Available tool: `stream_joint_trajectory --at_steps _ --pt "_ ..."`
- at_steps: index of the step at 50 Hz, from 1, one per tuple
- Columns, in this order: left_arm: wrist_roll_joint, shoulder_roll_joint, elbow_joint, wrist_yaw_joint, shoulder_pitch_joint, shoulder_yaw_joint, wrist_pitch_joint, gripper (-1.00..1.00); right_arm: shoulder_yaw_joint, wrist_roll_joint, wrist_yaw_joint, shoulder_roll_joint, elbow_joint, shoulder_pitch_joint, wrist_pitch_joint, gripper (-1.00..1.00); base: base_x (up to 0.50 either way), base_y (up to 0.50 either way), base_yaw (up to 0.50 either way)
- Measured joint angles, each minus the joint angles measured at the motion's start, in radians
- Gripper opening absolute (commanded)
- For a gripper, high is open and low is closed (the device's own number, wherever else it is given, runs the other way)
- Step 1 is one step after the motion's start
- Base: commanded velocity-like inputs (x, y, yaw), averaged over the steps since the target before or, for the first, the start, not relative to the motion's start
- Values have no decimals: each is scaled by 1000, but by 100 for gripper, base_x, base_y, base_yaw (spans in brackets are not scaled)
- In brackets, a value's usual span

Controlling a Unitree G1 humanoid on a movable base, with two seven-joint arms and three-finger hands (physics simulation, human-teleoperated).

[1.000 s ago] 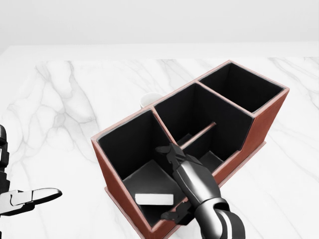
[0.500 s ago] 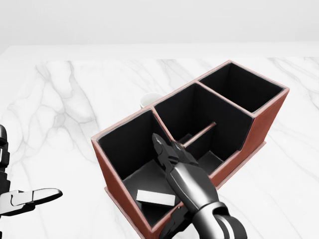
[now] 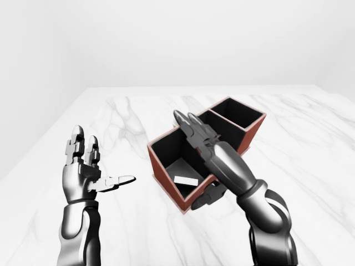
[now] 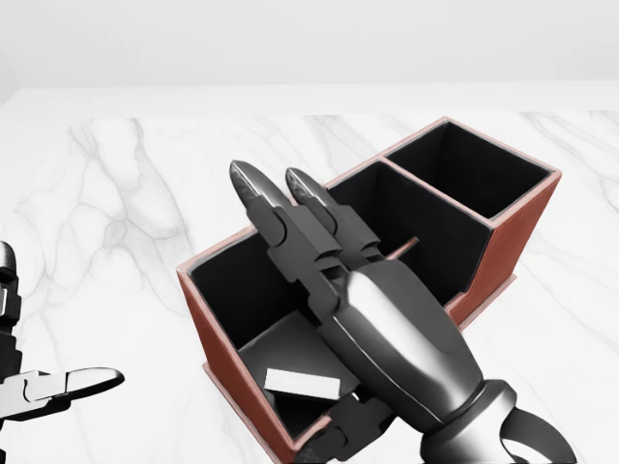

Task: Pick up the book and place it in the left compartment of the caddy.

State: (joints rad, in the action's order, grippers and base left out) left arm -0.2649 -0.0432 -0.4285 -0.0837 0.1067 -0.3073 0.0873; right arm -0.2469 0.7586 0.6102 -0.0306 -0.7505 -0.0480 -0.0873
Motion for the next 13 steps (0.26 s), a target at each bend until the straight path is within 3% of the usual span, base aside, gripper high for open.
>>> stream_joint_trajectory --at_steps 13 --pt "0 1 -6 -3 3 -1 0 100 93 -208 -16 39 -149 -2 0 100 0 0 0"
